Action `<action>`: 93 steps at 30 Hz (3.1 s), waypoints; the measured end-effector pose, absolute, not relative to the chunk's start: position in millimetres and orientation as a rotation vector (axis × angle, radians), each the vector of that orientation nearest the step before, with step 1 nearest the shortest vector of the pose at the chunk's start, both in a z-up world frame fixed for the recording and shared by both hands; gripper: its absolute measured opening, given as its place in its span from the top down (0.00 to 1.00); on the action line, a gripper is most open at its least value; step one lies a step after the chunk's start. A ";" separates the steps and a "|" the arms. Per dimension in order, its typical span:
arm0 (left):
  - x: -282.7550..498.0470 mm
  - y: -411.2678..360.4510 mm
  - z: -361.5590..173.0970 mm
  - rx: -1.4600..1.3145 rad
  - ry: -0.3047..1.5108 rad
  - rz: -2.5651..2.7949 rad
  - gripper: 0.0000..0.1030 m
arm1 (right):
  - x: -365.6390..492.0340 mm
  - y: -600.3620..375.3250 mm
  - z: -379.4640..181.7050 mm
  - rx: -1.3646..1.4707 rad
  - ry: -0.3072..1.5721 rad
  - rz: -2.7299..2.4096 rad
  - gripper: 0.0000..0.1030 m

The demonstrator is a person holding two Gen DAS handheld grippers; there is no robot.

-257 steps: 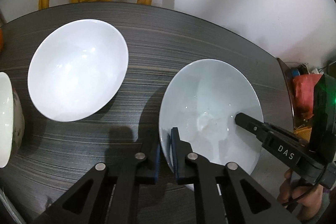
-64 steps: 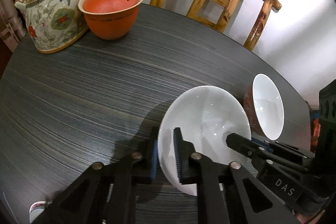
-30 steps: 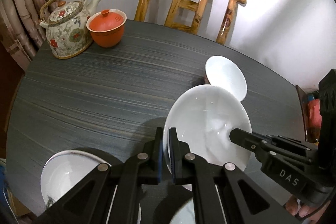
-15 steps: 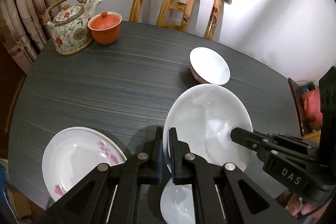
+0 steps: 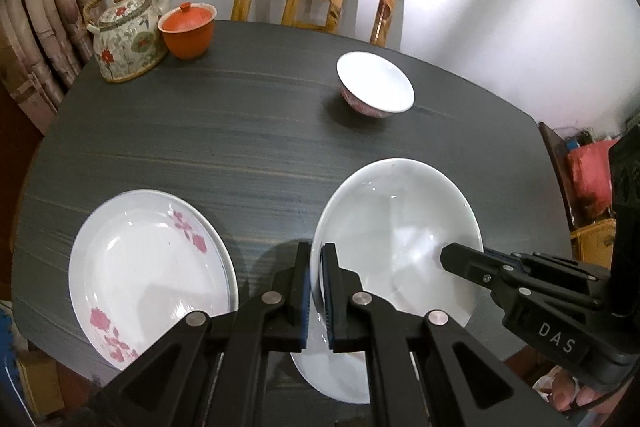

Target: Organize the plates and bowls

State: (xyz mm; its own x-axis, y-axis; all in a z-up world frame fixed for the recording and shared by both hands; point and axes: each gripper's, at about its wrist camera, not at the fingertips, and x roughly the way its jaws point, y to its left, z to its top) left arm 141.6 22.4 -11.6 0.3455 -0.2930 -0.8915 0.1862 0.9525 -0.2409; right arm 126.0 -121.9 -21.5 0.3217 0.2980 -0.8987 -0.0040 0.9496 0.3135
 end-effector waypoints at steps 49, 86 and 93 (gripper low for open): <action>106.7 0.6 -87.8 -0.035 1.306 -0.280 0.92 | 89.2 -130.3 -92.0 0.287 1.372 0.140 0.92; 99.0 3.1 -80.0 -0.030 1.272 -0.287 0.88 | 83.1 -123.6 -79.1 0.226 1.312 0.129 0.81; 98.2 5.2 -67.1 -0.025 1.246 -0.312 0.84 | 85.7 -125.4 -64.7 0.207 1.284 0.138 0.80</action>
